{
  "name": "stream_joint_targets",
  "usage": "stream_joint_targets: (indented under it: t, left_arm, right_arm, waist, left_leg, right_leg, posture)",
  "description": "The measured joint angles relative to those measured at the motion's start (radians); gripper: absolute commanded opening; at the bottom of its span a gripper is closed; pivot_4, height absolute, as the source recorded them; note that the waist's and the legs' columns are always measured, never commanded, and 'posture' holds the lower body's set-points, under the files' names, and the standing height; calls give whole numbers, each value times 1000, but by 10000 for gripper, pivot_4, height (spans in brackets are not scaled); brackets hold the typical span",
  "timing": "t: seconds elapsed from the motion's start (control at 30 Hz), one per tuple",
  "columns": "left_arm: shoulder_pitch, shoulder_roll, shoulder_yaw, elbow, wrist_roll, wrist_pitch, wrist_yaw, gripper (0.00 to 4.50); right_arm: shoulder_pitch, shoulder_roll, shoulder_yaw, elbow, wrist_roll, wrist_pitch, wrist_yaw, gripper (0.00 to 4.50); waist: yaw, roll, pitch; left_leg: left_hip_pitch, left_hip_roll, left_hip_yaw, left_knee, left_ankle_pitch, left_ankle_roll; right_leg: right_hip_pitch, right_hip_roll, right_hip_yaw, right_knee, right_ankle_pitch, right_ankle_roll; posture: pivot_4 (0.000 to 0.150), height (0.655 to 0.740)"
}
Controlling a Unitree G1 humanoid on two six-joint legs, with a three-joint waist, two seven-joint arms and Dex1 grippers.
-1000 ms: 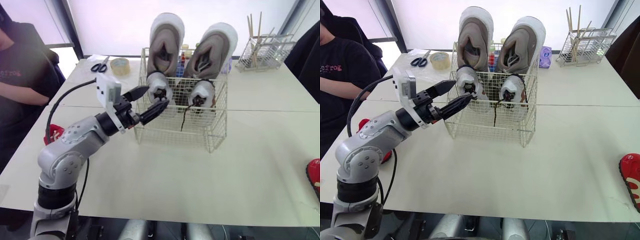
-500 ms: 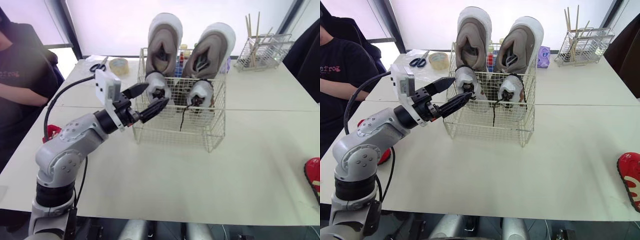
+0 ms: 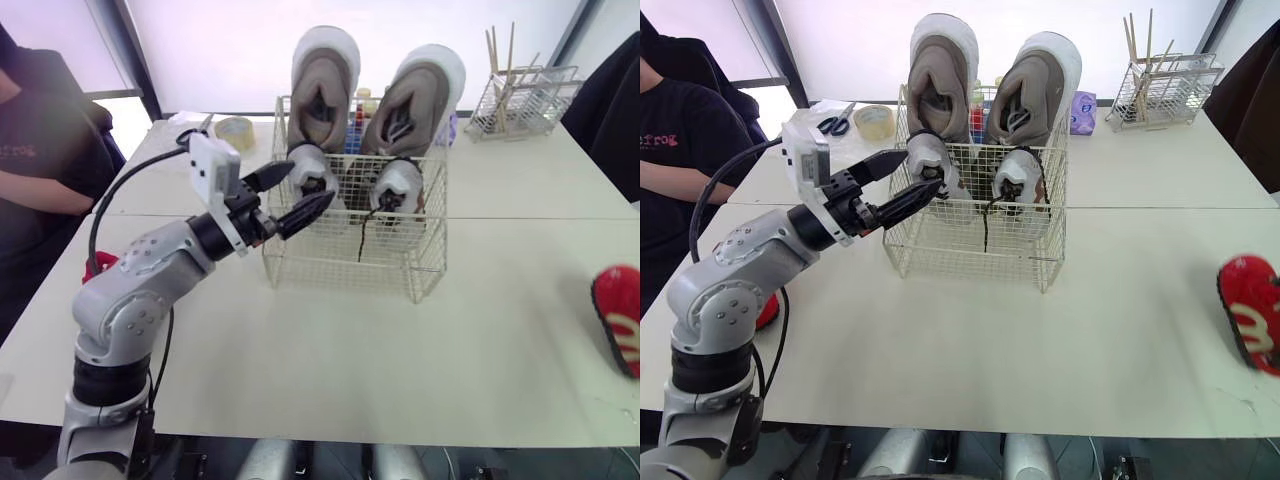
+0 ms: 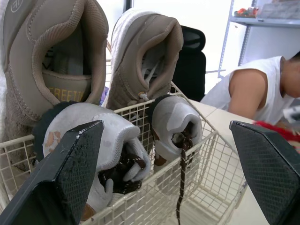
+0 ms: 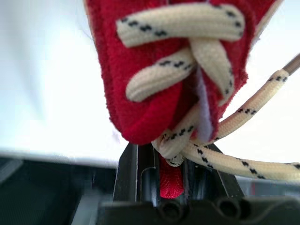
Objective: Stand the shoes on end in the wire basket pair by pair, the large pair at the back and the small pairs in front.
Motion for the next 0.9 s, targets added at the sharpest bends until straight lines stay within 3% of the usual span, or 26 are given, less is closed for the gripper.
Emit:
stream_joint_targets:
  t: [0.27,0.4,0.57,0.73,0.9]
  left_arm:
    - [-75,-9,-10,112,67,-60,-95,45000]
    - [-121,-9,-15,155,91,-87,-149,45000]
    - [-151,-5,-21,194,119,-105,-190,45000]
    - [-170,19,-17,194,138,-104,-191,45000]
    - [-181,64,19,200,148,-106,-199,45000]
  right_arm:
    - [-3,129,-304,-295,89,174,-310,721]
    - [-14,296,-518,-418,129,176,-523,721]
    - [-57,473,-689,-437,174,60,-749,721]
    - [-135,672,-809,-432,239,-236,-949,721]
    - [-194,737,-824,-451,305,-400,-1003,721]
  waist:
    - [8,0,0]
    - [2,-1,0]
    - [1,-1,0]
    - [-3,-1,0]
    - [-2,-1,0]
  left_leg:
    - [-2,-1,-1,0,1,-1]
    - [-2,-1,-1,-1,3,-1]
    - [-2,-1,0,-1,6,-4]
    - [-2,-1,0,-2,6,-4]
    - [-2,0,0,-2,6,-4]
  right_leg:
    - [-2,0,0,0,0,0]
    - [-2,0,0,0,0,1]
    - [-2,0,0,1,1,1]
    - [-3,1,1,2,1,2]
    - [-3,2,1,2,1,2]
  posture:
    - [1500,7400]
    - [1500,7400]
    - [1500,7400]
    - [1500,7400]
    - [1500,7400]
